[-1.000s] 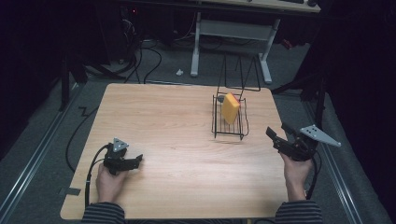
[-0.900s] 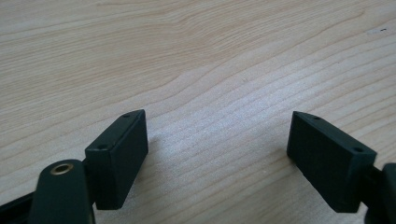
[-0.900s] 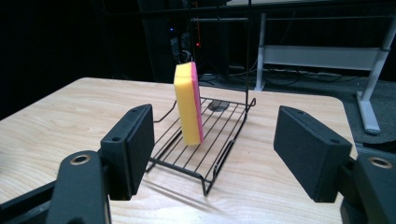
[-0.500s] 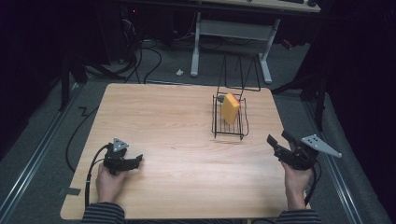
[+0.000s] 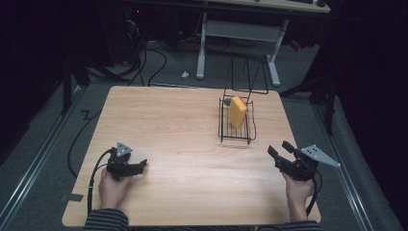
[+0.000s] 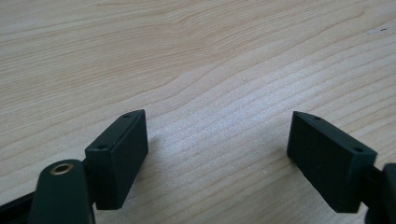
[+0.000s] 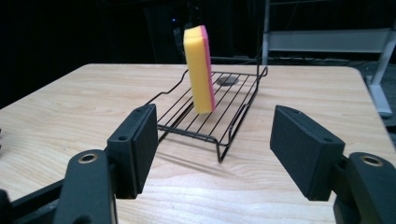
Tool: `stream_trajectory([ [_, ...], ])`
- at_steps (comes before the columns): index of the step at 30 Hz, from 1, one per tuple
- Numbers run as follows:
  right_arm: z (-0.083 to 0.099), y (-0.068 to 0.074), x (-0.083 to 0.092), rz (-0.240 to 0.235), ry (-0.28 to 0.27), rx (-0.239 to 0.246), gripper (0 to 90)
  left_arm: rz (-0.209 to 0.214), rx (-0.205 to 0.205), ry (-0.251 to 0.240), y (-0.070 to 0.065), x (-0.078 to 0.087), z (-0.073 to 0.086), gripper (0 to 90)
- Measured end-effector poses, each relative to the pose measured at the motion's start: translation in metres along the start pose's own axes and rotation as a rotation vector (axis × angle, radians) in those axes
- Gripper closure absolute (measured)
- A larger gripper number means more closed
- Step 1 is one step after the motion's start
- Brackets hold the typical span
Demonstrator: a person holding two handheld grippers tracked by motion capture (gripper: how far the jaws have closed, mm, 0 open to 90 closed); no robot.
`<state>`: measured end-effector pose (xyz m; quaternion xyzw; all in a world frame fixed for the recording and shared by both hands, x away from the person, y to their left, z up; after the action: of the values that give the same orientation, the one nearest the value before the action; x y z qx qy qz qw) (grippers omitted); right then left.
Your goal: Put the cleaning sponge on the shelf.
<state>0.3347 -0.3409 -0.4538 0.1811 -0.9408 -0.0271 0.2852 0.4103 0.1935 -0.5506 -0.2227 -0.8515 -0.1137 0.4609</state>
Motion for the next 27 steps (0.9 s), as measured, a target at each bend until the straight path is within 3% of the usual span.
stream_trajectory([
  [27,0.017,0.005,-0.037,-0.019,0.068,-0.005,34.0,0.0,0.0,0.0,0.0,0.0,0.0,20.9],
])
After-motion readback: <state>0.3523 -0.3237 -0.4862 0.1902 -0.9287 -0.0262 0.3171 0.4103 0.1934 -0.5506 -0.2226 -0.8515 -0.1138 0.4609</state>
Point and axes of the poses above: each handheld gripper's, and its own axes: x roughly backward along the jaws, z roughly out of its underside, y roughly to its left, the point moved 2 cm from there along -x, roughly forward along the jaws, and after that the axes turned 14 degrees about y, right-handed, at the moved point
